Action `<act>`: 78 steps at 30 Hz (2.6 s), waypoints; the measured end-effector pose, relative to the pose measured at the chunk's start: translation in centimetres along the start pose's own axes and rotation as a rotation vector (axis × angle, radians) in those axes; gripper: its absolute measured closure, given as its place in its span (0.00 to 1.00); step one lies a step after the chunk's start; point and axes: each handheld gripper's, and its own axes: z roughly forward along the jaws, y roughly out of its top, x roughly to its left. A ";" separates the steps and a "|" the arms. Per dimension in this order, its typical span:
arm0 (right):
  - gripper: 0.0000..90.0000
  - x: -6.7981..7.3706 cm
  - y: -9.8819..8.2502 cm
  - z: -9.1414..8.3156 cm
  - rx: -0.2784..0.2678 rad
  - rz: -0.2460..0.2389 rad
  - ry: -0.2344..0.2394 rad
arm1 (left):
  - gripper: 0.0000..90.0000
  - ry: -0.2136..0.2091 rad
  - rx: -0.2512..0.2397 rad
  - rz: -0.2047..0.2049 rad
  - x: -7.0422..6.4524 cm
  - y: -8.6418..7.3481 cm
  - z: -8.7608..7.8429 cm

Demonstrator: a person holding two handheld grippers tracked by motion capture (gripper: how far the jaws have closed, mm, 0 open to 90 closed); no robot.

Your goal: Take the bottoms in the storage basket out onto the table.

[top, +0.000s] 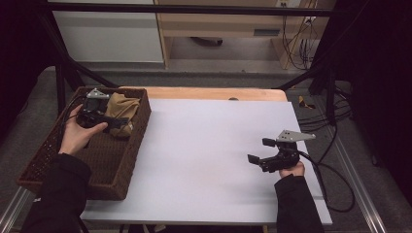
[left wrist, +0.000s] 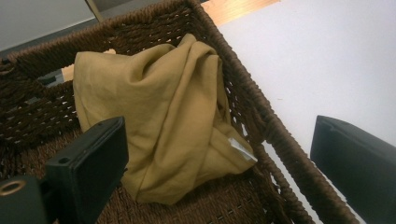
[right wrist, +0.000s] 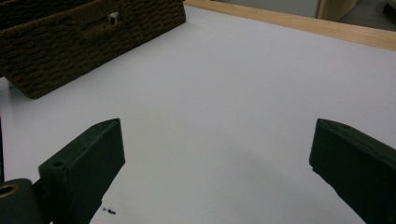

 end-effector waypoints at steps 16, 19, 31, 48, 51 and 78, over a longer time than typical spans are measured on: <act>0.04 -0.1 -0.1 0.1 0.002 0.004 0.003 | 0.08 0.049 0.038 -0.033 1.5 -0.6 1.7; 0.04 -0.1 -0.1 0.0 -0.001 0.002 0.004 | 0.08 0.045 0.046 -0.027 1.7 -0.8 2.1; 0.04 -0.1 0.0 0.0 -0.003 0.004 0.004 | 0.09 0.069 0.079 -0.037 2.8 -1.6 3.7; 0.04 -0.1 0.0 -0.1 -0.006 0.006 0.006 | 0.12 0.065 0.125 -0.063 3.5 -2.9 5.6; 0.04 -0.1 0.0 -0.2 -0.006 0.006 0.005 | 0.13 0.069 0.137 -0.053 3.4 -3.0 5.9; 0.04 -0.1 0.0 -0.2 -0.011 0.007 0.004 | 0.82 0.105 0.157 -0.014 3.2 -3.5 5.9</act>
